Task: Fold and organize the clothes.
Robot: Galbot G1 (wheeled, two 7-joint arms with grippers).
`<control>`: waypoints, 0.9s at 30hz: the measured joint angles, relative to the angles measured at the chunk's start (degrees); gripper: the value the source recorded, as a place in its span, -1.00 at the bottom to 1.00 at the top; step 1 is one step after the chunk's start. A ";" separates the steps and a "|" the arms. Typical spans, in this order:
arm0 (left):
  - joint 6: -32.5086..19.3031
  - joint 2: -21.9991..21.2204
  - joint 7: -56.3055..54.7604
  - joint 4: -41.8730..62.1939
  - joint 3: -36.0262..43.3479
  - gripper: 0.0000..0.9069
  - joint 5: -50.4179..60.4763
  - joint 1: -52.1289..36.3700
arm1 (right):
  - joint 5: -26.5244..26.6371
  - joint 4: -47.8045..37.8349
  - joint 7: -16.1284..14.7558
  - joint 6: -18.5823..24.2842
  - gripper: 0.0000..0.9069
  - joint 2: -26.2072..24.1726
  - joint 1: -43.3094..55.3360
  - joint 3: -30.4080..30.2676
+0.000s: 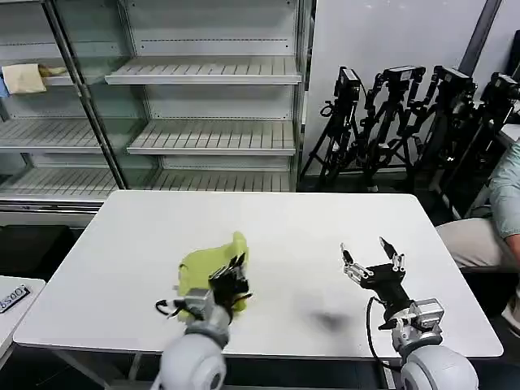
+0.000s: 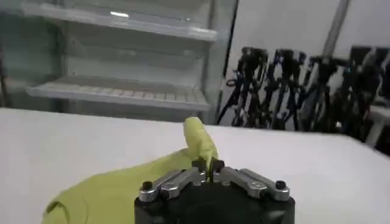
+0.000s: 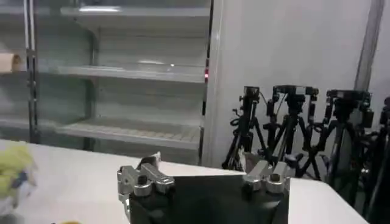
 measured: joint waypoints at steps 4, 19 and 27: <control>-0.01 -2.79 -3.80 2.41 2.82 -0.96 -1.45 -2.34 | 0.27 -0.77 -0.24 -0.46 1.00 -0.27 1.31 0.59; -0.29 -6.76 -6.10 6.16 6.51 1.00 -5.30 -9.34 | 1.27 -3.32 -1.04 -1.12 1.00 -0.39 5.23 2.05; -1.71 -0.63 -0.11 4.31 0.26 1.00 -2.82 -10.98 | 1.06 -5.98 -1.99 -0.50 1.00 -0.66 7.93 1.64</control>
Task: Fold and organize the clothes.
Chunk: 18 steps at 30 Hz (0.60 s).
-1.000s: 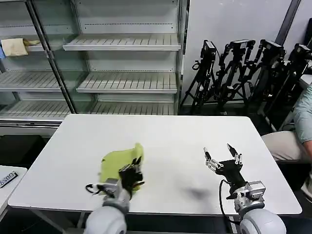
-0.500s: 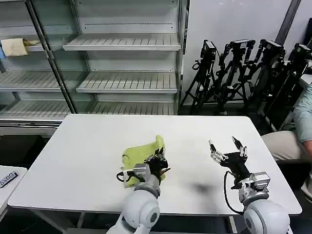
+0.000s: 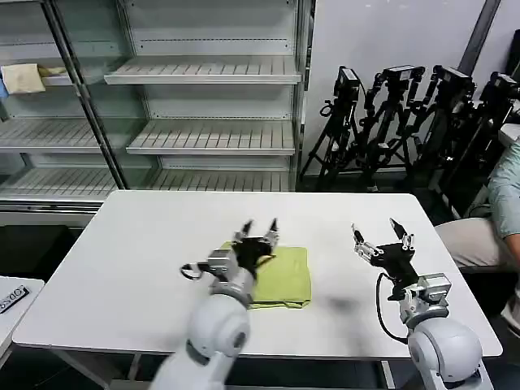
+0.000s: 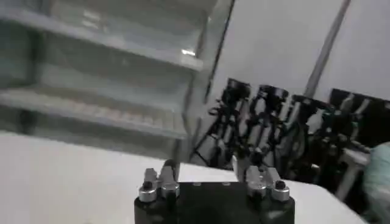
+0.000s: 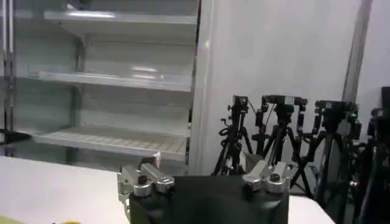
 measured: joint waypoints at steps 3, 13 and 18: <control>-2.43 4.37 5.98 1.22 -5.61 1.00 4.17 1.02 | -0.33 -1.00 -0.43 0.29 1.00 0.19 0.77 -0.33; -7.21 11.73 18.86 2.01 -18.09 1.00 11.02 7.17 | -0.89 -4.03 -1.93 0.81 1.00 0.12 2.94 -1.49; -8.53 12.71 21.92 2.19 -20.69 1.00 12.84 8.95 | -0.90 -4.80 -2.62 1.25 1.00 -0.04 3.15 -1.90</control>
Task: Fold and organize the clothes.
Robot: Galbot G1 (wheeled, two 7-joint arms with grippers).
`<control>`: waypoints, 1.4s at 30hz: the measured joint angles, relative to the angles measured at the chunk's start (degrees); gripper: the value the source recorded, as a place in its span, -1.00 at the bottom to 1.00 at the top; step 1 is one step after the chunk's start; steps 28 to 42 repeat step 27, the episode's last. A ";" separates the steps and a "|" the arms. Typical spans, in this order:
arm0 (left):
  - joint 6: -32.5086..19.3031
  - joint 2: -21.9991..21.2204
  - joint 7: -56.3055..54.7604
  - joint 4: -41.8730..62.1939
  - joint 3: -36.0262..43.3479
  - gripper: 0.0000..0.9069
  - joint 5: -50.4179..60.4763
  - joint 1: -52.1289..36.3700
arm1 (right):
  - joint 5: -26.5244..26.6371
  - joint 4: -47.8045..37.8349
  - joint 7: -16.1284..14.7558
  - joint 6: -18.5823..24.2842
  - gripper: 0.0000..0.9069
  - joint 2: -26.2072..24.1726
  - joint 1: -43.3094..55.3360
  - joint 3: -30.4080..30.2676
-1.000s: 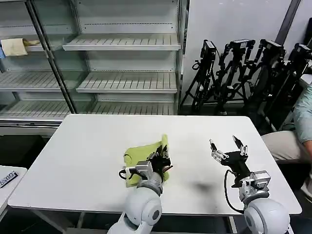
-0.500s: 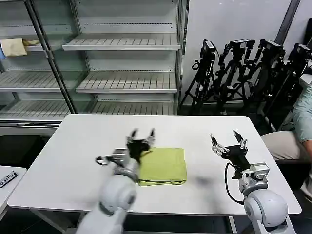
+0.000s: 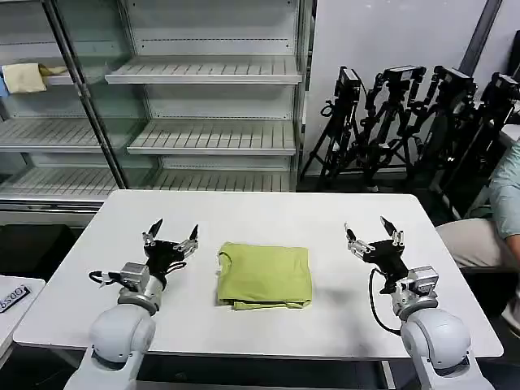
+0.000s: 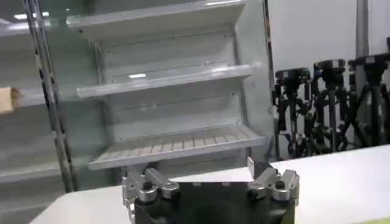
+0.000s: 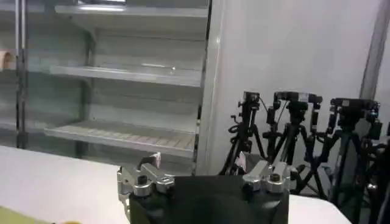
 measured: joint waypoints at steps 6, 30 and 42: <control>-1.60 0.29 2.31 0.33 -1.44 1.00 1.71 0.67 | -0.70 -1.00 -0.57 0.16 1.00 0.24 0.63 -0.63; -7.73 0.15 7.06 1.53 -3.33 1.00 4.51 0.50 | -7.80 -5.48 -1.09 4.40 1.00 0.77 1.54 -1.82; -7.73 0.15 7.06 1.53 -3.33 1.00 4.51 0.50 | -7.80 -5.48 -1.09 4.40 1.00 0.77 1.54 -1.82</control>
